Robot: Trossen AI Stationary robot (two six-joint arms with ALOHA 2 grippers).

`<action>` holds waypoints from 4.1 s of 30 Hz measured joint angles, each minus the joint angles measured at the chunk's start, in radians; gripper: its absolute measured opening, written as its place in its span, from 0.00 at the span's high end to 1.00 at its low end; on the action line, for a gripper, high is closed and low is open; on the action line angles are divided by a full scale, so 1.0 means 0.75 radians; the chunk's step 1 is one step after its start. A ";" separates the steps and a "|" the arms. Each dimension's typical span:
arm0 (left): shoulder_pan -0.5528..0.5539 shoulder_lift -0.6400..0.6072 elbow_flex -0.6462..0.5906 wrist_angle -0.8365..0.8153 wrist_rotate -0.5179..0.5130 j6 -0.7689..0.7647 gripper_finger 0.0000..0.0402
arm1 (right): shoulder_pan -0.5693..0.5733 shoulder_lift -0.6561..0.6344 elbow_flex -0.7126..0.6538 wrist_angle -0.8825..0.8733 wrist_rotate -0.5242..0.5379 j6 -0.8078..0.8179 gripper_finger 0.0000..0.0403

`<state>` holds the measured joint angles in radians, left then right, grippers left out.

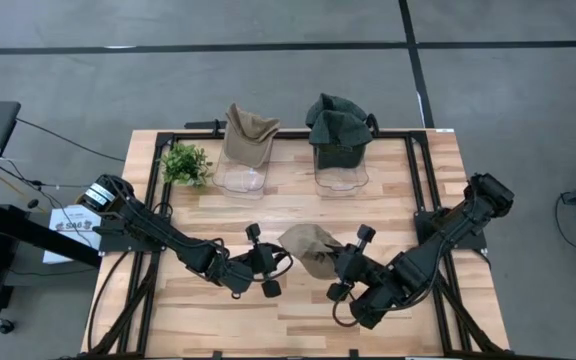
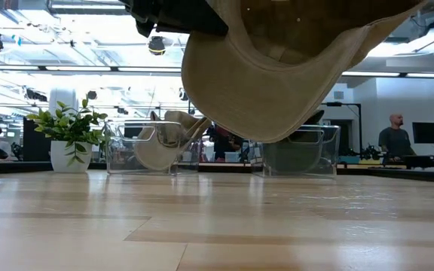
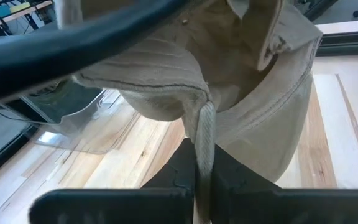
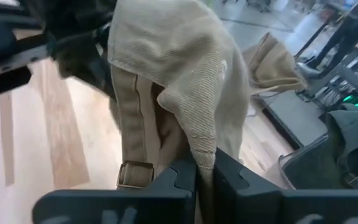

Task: Pick & Place hat
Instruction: Put the brown cap into the left transparent bin

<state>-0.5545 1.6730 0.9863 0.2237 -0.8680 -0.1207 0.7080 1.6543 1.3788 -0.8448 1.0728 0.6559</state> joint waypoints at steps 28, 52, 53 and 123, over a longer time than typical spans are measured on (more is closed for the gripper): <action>0.002 -0.001 0.000 -0.037 -0.046 0.004 0.97 | 0.216 0.000 -0.001 -0.734 0.232 0.840 0.56; -0.019 -0.001 -0.001 -0.047 -0.020 0.015 0.97 | -0.234 0.004 -0.239 0.167 0.453 0.039 1.00; -0.022 -0.001 -0.001 -0.045 -0.020 0.015 0.97 | -0.251 0.004 -0.248 0.156 0.453 0.045 1.00; -0.155 -0.001 -0.002 0.042 -0.024 0.468 0.97 | -0.289 0.049 -0.299 0.162 0.038 0.222 1.00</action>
<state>-0.6703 1.6722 0.9852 0.2553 -0.8859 0.2304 0.4914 1.6907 1.1549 -0.7230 1.1012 0.8227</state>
